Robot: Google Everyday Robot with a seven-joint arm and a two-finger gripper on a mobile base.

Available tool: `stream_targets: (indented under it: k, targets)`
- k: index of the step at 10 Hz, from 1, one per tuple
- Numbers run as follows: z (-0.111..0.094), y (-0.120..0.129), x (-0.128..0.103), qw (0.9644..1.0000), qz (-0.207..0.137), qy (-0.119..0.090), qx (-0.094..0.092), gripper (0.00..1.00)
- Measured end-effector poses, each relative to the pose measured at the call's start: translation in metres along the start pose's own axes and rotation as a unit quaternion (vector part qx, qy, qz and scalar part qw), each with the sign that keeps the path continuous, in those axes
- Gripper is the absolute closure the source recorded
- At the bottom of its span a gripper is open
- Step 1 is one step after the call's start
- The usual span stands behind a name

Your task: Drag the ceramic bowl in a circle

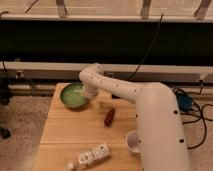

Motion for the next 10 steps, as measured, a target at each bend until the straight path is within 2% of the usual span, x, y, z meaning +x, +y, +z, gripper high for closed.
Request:
stream_targets:
  k: [3,5,8,9,10]
  targets:
    - [0.001,0.002,0.002,1.0,-0.001,-0.003,-0.001,0.51]
    - [0.001,0.005,0.004,1.0,-0.001,-0.004,-0.004,0.65]
    - [-0.003,0.016,0.004,0.9999,-0.008,-0.004,-0.01,0.91]
    - [-0.004,0.022,0.002,0.9998,-0.011,-0.004,-0.012,0.98]
    - [-0.006,0.025,0.004,0.9998,-0.012,-0.004,-0.013,0.99]
